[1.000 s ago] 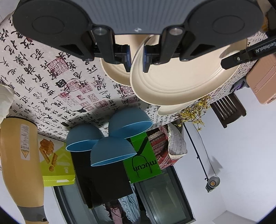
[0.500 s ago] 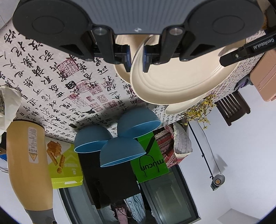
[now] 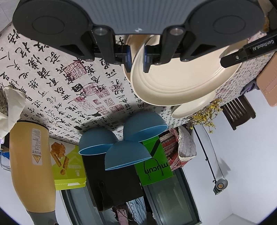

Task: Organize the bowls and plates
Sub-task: 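Keep carrying both held plates past the blue bowls toward the tan thermos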

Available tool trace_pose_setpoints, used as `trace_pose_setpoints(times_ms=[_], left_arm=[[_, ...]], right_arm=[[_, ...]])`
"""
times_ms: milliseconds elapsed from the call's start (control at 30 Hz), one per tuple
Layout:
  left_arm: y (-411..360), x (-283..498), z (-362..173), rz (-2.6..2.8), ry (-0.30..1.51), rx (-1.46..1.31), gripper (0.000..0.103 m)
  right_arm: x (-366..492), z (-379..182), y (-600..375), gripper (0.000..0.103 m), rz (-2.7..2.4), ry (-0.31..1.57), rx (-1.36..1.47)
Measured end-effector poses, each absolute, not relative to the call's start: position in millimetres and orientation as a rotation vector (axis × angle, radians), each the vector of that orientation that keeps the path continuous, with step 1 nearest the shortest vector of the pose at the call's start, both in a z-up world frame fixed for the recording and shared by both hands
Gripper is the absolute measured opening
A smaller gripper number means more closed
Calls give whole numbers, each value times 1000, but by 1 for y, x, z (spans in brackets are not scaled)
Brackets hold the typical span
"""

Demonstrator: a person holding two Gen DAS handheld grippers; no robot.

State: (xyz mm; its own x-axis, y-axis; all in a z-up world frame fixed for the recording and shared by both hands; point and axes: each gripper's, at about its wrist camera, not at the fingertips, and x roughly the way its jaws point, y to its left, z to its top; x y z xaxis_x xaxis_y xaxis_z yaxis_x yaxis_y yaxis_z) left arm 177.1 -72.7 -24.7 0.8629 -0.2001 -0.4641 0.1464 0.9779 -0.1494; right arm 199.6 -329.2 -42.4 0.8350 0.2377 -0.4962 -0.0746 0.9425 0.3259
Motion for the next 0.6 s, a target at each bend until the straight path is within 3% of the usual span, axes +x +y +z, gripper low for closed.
trace_pose_setpoints(times_ms=[600], left_arm=[[-90, 182, -44, -155, 508, 2, 26]], right_arm=[[200, -52, -320, 14, 133, 502, 171]])
